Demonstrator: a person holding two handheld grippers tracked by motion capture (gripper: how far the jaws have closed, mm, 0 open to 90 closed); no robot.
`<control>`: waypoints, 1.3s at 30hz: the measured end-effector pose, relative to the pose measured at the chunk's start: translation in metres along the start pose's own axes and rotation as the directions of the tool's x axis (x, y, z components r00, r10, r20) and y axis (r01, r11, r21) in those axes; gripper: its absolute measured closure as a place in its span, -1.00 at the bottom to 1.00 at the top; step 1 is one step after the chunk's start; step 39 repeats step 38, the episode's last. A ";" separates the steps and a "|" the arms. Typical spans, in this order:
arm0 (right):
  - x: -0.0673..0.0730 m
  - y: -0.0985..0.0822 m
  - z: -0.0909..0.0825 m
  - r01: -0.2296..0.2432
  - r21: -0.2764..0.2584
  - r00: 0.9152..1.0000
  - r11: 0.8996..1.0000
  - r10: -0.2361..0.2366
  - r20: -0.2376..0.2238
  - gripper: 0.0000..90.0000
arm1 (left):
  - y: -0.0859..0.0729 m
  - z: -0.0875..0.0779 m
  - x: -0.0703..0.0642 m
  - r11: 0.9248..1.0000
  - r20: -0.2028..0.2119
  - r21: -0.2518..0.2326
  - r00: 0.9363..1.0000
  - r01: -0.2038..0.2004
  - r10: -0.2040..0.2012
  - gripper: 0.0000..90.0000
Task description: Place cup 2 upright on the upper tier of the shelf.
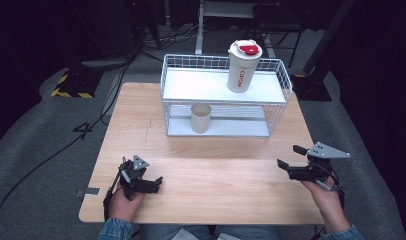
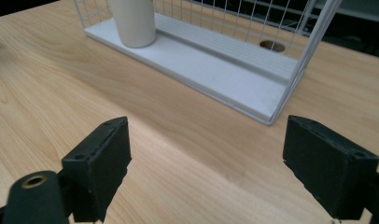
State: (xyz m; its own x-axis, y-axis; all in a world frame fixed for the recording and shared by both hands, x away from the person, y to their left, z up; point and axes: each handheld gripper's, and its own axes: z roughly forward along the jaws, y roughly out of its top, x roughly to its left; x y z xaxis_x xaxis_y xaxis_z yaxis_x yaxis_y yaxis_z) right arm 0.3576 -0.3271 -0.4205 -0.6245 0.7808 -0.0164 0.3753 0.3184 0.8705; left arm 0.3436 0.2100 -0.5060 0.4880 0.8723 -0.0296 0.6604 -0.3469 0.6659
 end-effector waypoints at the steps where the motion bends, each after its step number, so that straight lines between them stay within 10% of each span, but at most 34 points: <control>1: 0.000 -0.006 0.002 -0.013 0.002 1.000 1.000 0.013 -0.001 -0.65 | 0.000 0.000 0.000 1.000 0.000 0.001 1.000 0.001 -0.001 -0.99; 25: -0.005 -0.069 0.045 -0.040 0.225 0.998 0.973 0.029 0.050 -0.66 | 0.001 0.001 0.000 1.000 0.004 0.003 1.000 0.002 -0.002 -0.99; 39: -0.007 -0.071 0.045 -0.059 0.237 0.997 0.970 0.046 0.063 -0.76 | 0.001 0.001 0.000 1.000 0.004 0.002 1.000 0.002 -0.002 -0.99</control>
